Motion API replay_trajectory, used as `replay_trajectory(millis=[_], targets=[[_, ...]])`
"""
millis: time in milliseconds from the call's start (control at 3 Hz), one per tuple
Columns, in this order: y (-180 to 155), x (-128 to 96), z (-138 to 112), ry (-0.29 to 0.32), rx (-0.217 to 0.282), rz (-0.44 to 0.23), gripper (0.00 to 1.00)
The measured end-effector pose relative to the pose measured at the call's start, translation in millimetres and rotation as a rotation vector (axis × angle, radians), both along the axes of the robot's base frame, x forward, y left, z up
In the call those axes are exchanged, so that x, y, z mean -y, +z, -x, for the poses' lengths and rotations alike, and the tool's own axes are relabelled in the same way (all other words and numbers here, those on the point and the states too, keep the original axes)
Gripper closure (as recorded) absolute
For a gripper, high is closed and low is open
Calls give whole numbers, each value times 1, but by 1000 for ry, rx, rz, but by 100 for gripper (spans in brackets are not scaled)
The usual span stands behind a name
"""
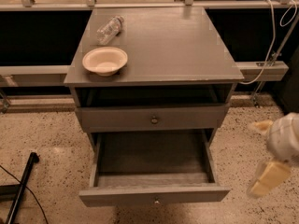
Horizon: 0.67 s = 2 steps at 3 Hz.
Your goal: Close middle drawer
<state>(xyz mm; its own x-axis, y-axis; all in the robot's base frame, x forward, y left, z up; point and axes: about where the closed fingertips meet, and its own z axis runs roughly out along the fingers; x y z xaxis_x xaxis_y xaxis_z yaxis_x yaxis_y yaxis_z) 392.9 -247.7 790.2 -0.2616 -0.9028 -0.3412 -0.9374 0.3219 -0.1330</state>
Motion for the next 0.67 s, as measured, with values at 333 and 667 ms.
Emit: replay_trajectory(millis=[333,667], targets=[[-75,7,19,30,-5,-117,0],[-70,5,19,37,-3,-107,0]])
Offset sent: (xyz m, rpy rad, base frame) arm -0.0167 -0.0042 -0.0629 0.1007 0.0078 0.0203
